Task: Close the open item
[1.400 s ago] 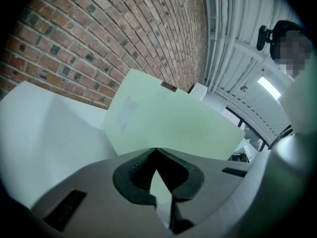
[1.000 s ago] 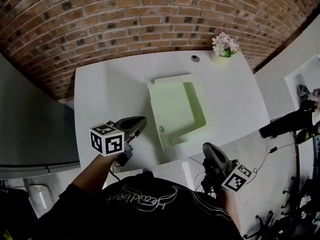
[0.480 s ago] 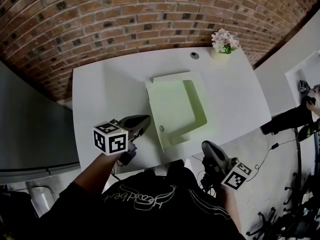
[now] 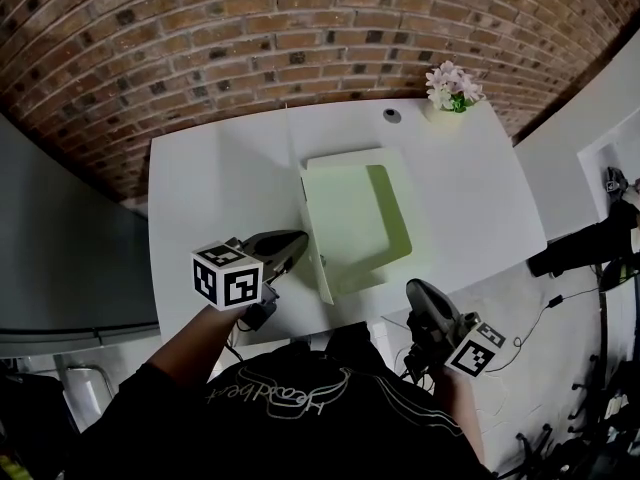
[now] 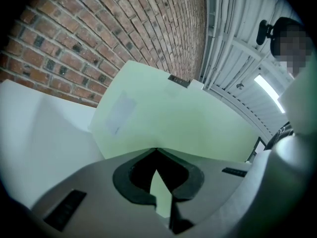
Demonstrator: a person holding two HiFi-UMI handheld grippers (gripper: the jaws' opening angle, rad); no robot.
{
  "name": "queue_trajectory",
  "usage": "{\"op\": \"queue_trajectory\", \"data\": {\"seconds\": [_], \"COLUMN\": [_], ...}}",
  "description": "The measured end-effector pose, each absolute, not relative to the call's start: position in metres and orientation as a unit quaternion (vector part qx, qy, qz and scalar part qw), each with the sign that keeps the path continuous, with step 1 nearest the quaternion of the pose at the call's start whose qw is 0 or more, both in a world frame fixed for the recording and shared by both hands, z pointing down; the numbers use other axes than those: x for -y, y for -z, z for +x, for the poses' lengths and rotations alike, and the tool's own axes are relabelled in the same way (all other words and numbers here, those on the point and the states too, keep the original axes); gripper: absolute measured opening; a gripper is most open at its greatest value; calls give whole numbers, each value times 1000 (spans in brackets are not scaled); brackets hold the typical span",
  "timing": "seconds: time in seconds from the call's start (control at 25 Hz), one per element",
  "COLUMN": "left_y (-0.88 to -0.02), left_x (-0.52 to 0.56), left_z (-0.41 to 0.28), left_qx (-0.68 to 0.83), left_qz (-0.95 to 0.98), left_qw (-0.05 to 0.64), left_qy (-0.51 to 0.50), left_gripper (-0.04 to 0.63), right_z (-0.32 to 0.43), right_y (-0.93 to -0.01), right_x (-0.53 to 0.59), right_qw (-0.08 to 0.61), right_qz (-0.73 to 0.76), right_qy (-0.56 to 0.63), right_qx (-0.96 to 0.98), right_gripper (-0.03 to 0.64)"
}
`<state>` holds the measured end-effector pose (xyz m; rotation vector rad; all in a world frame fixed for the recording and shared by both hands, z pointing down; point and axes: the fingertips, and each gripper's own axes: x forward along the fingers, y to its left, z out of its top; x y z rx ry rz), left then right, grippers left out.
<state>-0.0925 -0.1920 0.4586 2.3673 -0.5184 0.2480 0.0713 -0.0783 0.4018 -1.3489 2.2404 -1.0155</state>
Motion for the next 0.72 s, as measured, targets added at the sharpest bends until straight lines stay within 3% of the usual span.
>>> {"op": "queue_trajectory", "data": {"seconds": [0.72], "left_y": [-456], "left_x": [195], "left_z": [-66], "left_qx": [238], "left_qz": [901], "left_qw": [344], "left_qy": [-118], "left_gripper": [3], "right_z": [127], "right_y": [-406], "right_x": [108], "right_qw": [166], "right_qz": [-449], "right_qy": [378], "right_qx": [-793], "right_gripper": [3]}}
